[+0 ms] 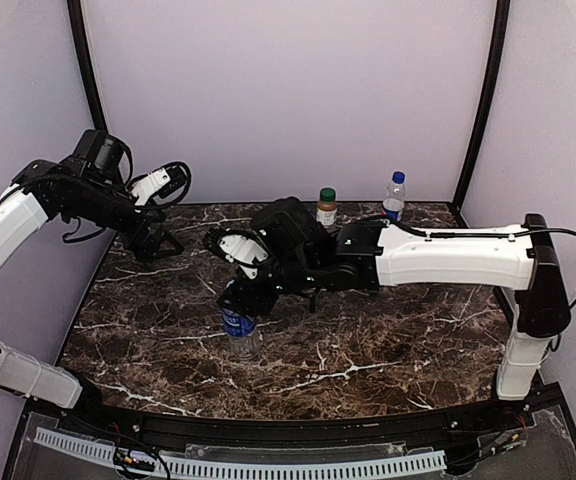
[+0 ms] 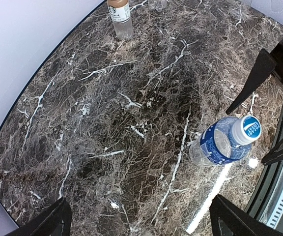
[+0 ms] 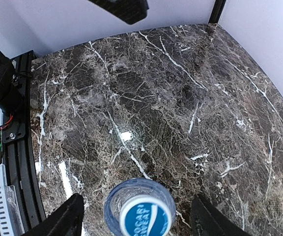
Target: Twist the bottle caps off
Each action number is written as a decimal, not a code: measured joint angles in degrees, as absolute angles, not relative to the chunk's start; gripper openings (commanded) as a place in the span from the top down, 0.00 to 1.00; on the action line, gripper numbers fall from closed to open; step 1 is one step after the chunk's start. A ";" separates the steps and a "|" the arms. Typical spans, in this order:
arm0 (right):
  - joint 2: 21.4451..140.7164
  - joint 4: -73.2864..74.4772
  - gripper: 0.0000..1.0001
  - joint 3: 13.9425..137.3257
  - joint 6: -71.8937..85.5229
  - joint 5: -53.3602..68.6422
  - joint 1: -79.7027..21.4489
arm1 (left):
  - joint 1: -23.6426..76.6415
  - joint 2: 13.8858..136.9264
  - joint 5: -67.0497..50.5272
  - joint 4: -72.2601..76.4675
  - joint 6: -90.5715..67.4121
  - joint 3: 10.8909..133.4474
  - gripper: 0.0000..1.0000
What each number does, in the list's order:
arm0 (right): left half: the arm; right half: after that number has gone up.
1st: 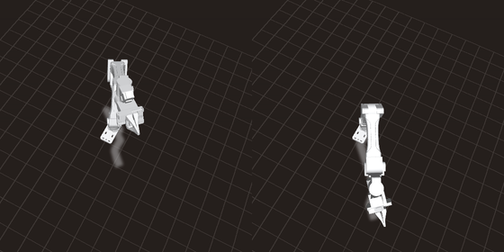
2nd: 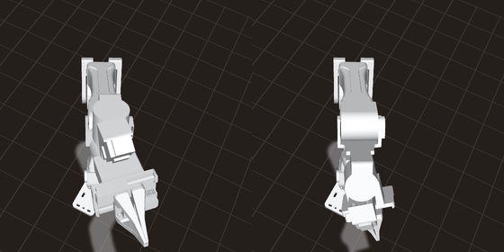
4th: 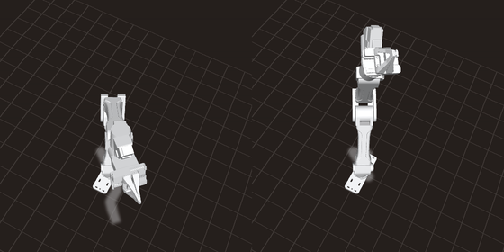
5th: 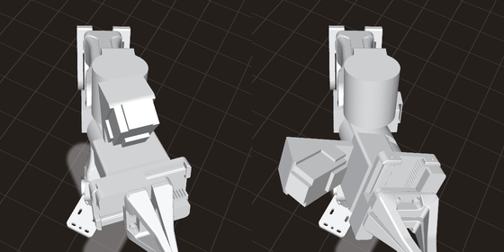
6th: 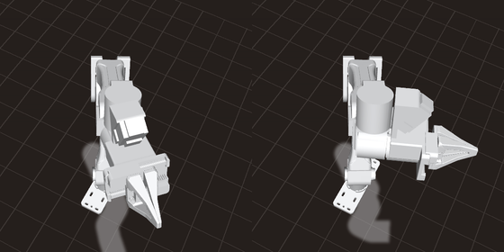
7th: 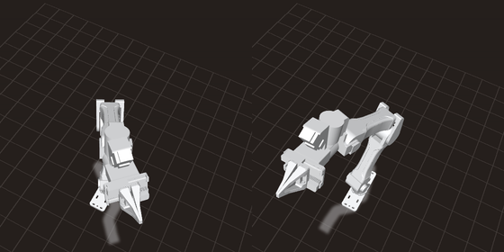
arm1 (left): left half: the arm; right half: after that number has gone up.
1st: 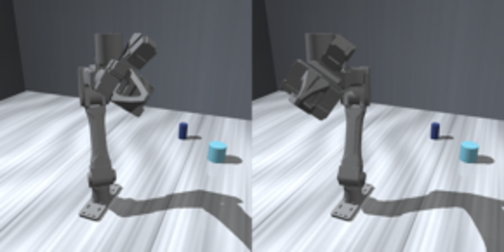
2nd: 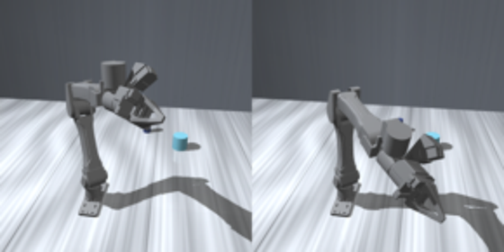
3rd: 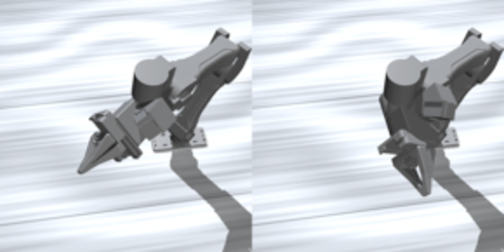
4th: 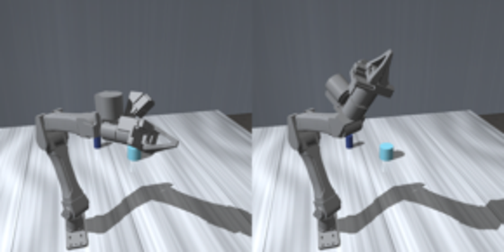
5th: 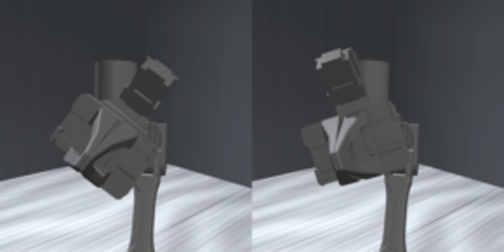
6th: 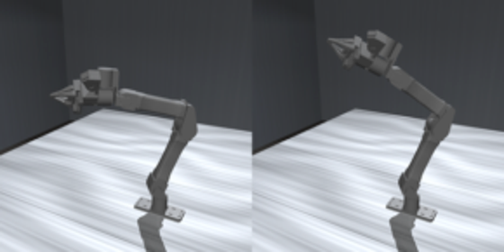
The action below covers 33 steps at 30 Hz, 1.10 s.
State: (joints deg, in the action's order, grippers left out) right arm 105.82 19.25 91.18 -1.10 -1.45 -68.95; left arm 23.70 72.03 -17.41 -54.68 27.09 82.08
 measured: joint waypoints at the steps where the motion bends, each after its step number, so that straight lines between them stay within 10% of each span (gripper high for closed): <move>1: 106.15 19.27 0.40 91.37 -0.99 -1.39 -68.95 | 23.70 72.03 -17.45 -54.57 27.00 82.08 0.01; 7: 107.83 19.40 0.49 92.27 -0.38 -1.34 -68.84 | 23.70 72.03 -18.20 -54.41 26.89 82.08 0.01; 15: 107.90 19.53 1.00 92.27 1.76 -1.34 -68.58 | 23.70 72.05 -19.38 -54.43 26.92 82.11 0.01; 33: 88.05 -3.95 1.00 79.02 21.80 0.49 -62.98 | 28.03 70.89 -30.26 -57.84 28.40 85.34 0.01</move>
State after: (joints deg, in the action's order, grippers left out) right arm 88.05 -3.95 79.02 21.80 0.49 -62.98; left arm 28.03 70.89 -30.26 -57.84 28.40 85.34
